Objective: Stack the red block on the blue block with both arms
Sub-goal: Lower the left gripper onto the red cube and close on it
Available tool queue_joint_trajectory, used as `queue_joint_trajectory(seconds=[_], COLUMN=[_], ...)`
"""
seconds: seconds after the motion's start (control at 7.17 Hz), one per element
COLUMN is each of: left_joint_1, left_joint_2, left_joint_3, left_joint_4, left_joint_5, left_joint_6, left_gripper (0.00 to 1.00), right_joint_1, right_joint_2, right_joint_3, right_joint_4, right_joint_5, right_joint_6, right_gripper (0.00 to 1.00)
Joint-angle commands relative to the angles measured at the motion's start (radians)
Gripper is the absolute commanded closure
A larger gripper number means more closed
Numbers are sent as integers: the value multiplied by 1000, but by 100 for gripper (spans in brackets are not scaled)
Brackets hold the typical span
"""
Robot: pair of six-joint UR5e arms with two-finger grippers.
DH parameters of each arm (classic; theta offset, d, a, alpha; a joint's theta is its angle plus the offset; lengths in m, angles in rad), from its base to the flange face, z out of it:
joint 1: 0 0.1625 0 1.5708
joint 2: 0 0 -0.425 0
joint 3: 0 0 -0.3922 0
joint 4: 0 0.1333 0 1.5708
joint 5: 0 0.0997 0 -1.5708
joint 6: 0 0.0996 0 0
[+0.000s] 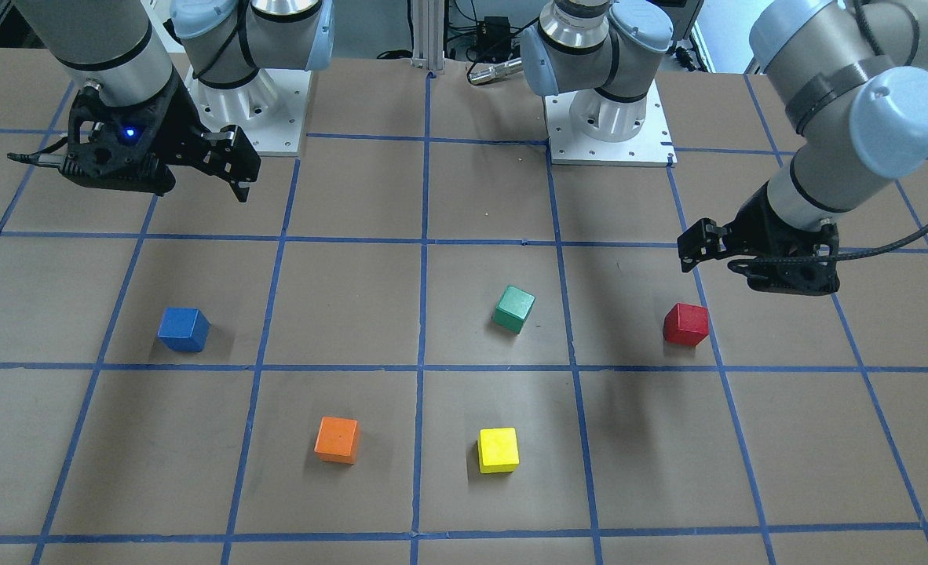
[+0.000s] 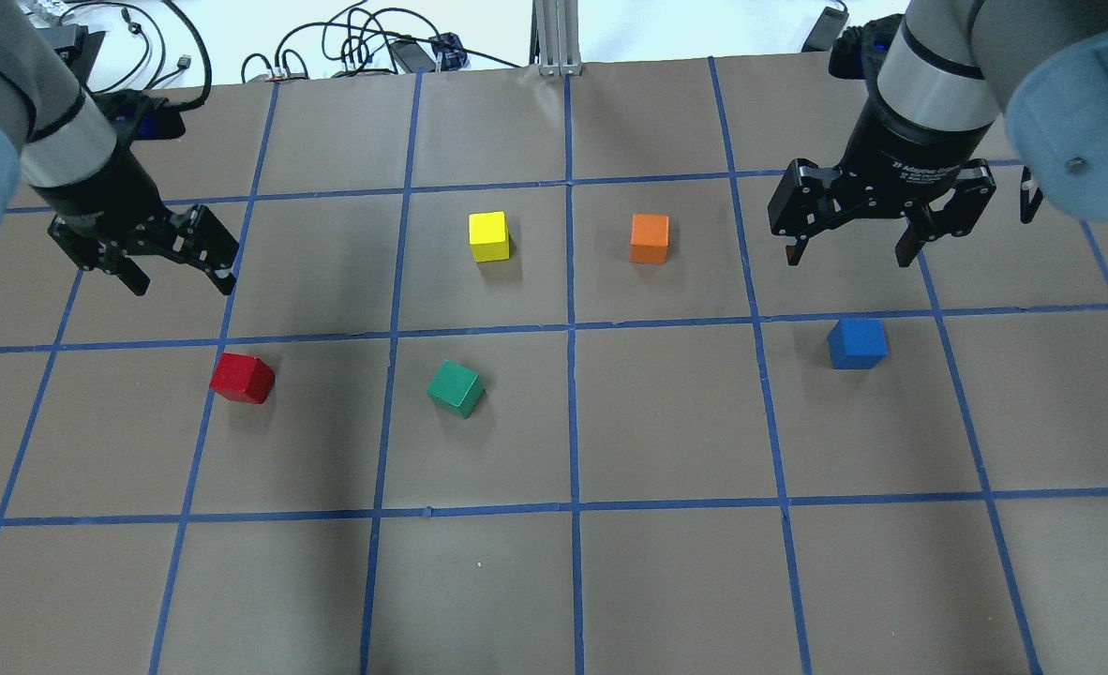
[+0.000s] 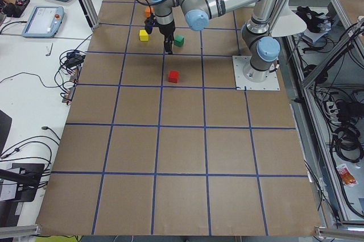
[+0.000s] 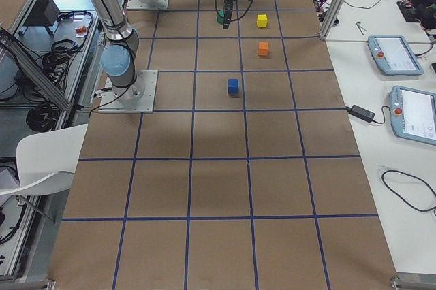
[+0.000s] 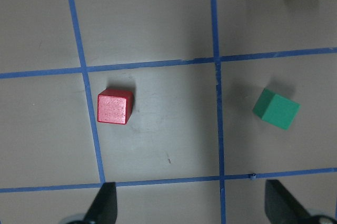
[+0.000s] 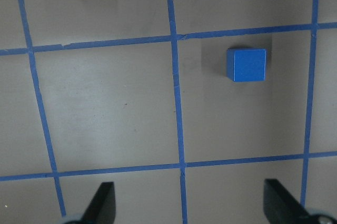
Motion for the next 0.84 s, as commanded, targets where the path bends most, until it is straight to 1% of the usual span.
queue_joint_trajectory(seconds=[0.0,0.14,0.28,0.42,0.56,0.7], left_joint_1=[15,17,32,62,76,76], left_joint_2=[-7,-25,-53,-82,-100,-120], left_joint_3=[-233,-266,-263,-263,-262,-262], left_joint_4=[334,399,401,423,427,429], left_joint_5=[5,7,8,4,5,-1], left_joint_6=[73,100,166,188,231,234], left_gripper=[0,0,0,0,0,0], right_joint_1=[0,2,0,2,0,0], right_joint_2=[-8,-8,-8,-8,-8,-8], right_joint_3=[1,2,2,2,2,2], right_joint_4=[7,7,7,5,7,7], right_joint_5=[0,0,0,1,1,0], right_joint_6=[-4,-4,-5,-5,-7,-7], right_gripper=[0,0,0,0,0,0])
